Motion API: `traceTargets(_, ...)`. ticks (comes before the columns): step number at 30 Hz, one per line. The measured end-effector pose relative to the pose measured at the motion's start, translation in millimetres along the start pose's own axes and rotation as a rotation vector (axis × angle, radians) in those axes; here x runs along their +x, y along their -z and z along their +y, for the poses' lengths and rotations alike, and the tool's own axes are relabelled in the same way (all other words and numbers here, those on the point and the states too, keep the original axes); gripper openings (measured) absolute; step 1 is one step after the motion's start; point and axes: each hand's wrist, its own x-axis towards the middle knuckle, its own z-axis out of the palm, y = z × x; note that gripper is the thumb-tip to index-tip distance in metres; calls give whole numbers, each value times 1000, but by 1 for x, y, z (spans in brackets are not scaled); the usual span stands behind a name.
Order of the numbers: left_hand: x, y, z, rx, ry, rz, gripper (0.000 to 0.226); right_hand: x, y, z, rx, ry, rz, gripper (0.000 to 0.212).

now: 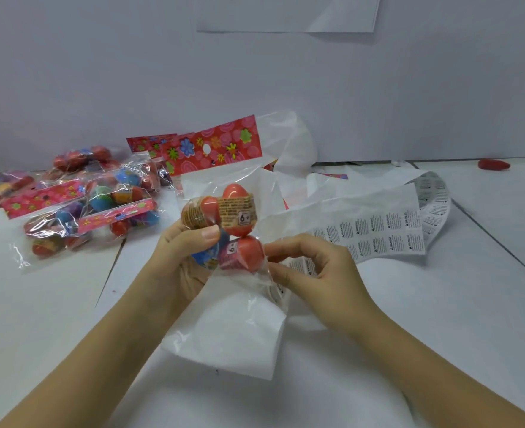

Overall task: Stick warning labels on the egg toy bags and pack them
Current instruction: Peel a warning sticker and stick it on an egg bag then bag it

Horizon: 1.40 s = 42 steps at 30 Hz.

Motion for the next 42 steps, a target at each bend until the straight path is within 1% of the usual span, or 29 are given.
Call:
traceTargets(3,1,1,-3,-19,-35,-10,60,0,-2,0,40,12,28,23)
traceTargets(6,0,0,-1,-51,-1,-13,60,1,-3,1,69,7,44,28)
traceTargets(9,1,1,-3,-65,10,-3,62,2,-3,3,99,12,43,22)
traceTargets(14,0,0,-2,-76,19,-41,55,3,-3,5,160,18,49,18)
traceTargets(17,1,0,-3,-77,9,-46,45,3,-2,5,149,19,50,16)
traceTargets(20,3,2,-3,-82,10,-34,59,2,-2,3,135,29,58,14)
traceTargets(22,3,4,-3,-80,7,-31,60,2,-2,1,130,46,50,12)
traceTargets(25,2,7,-2,-72,-4,-33,48,0,0,-1,39,86,38,14)
traceTargets(26,3,9,-2,-79,-2,-27,40,-1,1,-1,-3,108,38,15)
traceTargets(27,3,11,-2,-93,3,-11,27,-2,2,-2,-39,143,47,14)
traceTargets(28,4,13,-2,-102,14,21,22,-3,3,-3,-59,196,67,13)
traceTargets(30,5,17,-2,-105,42,66,31,-4,4,-4,3,340,131,12)
traceTargets(32,6,18,-2,-69,52,71,45,-6,5,-2,130,444,150,26)
traceTargets(33,7,18,-2,-53,58,67,55,-6,4,0,163,461,122,34)
traceTargets(35,9,17,-2,-14,68,86,73,-7,2,3,132,426,19,49)
traceTargets(36,10,17,-3,-5,66,105,80,-7,0,4,87,364,-36,54)
traceTargets(37,12,18,-4,-4,54,121,73,-7,-2,6,35,279,-86,56)
traceTargets(40,15,17,-5,-31,-9,244,39,-4,-1,13,-193,43,-200,62)
traceTargets(42,16,16,-4,-59,-37,299,34,0,3,15,-357,-24,-197,65)
